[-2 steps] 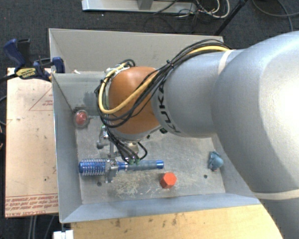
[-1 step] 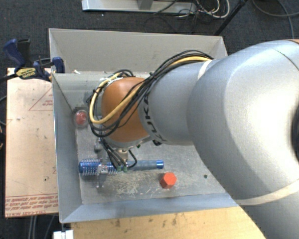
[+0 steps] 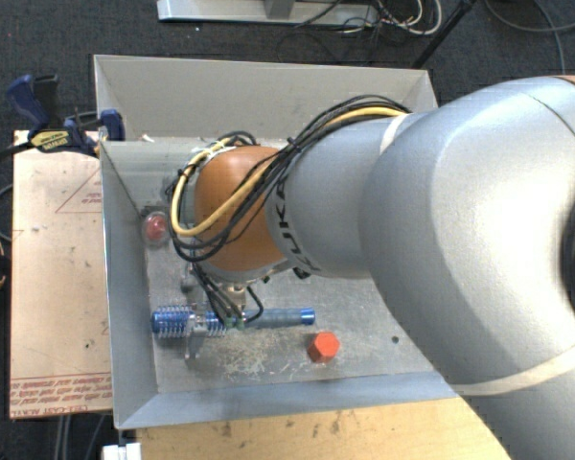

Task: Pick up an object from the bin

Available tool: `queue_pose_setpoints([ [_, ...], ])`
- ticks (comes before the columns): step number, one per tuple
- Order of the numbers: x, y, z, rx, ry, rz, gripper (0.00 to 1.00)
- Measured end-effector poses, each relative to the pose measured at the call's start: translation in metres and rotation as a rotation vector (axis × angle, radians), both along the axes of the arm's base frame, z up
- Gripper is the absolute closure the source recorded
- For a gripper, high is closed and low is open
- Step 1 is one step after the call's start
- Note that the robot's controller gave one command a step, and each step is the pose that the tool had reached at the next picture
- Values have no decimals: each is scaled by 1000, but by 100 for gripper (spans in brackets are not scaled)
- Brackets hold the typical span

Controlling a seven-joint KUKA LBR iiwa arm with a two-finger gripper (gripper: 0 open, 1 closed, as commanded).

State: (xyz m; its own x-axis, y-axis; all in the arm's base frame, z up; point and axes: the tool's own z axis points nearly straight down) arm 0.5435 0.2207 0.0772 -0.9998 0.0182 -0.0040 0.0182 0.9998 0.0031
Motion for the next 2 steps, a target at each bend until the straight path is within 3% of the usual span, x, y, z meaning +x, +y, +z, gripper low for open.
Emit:
queue_pose_setpoints([
  [1,1,1,2,2,-2,0,100],
  [2,2,1,43,0,0,0,100],
])
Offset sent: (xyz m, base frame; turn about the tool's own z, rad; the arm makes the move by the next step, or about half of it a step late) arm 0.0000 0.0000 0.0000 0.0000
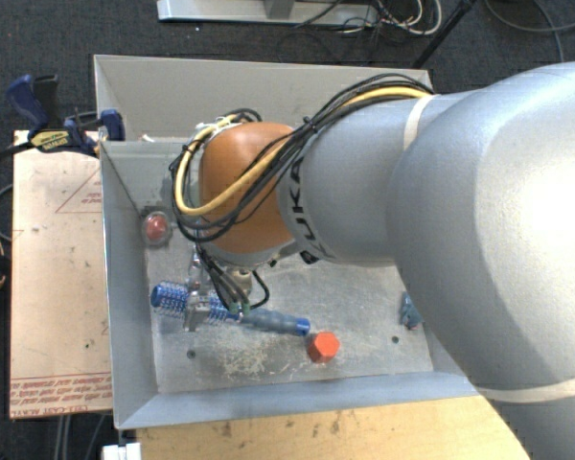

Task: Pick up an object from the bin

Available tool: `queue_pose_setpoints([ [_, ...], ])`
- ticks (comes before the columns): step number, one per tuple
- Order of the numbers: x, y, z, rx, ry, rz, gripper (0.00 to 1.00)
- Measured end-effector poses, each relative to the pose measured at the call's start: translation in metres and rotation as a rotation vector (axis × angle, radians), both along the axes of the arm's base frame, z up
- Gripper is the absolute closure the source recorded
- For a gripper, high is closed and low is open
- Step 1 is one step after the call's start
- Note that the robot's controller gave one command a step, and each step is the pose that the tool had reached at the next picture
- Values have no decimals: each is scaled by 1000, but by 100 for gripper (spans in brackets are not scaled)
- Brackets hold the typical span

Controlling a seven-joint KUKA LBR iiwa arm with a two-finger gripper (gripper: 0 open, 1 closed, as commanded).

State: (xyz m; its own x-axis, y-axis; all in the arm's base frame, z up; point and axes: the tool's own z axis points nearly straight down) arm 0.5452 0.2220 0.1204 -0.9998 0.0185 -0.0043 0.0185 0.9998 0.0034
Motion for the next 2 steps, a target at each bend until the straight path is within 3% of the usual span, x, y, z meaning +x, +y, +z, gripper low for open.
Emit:
queue_pose_setpoints([
  [2,0,1,38,0,1,0,100],
])
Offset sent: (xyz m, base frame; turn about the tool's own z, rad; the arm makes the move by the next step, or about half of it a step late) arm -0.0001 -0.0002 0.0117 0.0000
